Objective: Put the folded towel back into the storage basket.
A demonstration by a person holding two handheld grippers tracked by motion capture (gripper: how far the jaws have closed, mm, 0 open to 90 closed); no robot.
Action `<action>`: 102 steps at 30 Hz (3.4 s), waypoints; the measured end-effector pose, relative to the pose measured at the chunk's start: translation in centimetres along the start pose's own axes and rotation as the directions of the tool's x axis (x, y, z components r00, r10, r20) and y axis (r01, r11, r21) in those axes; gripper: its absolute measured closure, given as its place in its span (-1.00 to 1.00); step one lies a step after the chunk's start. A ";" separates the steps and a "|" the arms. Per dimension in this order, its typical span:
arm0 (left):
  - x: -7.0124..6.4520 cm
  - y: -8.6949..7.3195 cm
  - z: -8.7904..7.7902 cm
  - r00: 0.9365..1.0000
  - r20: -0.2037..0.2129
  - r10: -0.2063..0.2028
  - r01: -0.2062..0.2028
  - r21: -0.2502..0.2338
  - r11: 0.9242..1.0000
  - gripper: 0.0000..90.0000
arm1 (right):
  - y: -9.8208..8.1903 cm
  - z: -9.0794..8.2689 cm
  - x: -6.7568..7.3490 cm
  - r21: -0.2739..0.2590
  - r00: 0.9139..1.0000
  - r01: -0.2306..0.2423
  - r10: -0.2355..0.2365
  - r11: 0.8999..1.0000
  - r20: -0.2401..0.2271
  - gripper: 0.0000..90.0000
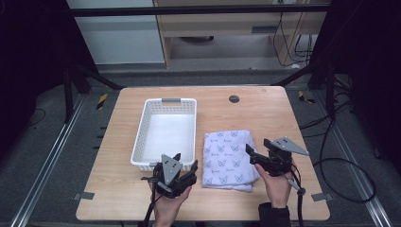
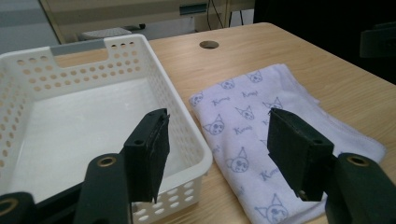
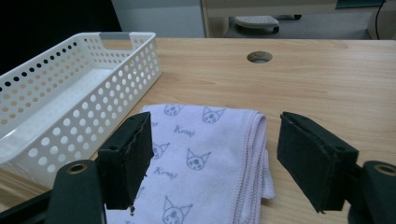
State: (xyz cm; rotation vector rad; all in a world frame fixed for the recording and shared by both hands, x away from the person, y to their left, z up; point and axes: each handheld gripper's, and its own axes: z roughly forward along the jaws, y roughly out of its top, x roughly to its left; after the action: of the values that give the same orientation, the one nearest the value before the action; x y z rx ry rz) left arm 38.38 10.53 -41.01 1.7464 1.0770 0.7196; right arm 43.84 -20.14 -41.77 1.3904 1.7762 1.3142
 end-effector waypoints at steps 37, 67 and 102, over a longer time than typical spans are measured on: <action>-3.8 -2.3 3.4 0.990 0.133 0.035 -0.051 0.122 0.991 0.12 | 0.6 3.3 -1.5 0.033 0.999 0.023 -0.024 0.999 0.032 -0.25; -3.4 -5.1 6.6 0.994 0.107 0.004 -0.029 0.236 0.971 0.01 | -1.1 8.3 -3.3 0.164 0.999 0.024 -0.029 0.986 0.030 -0.19; -2.9 -6.4 8.6 0.989 0.127 -0.072 0.030 0.302 0.953 0.02 | -3.7 11.4 -4.6 0.296 0.998 -0.060 0.055 0.953 0.027 0.03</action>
State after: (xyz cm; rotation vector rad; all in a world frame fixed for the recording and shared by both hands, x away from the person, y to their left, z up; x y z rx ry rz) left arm 41.94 5.66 -50.32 1.9838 1.1778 0.4115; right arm 53.47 -20.24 -50.25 1.6183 1.9964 1.0897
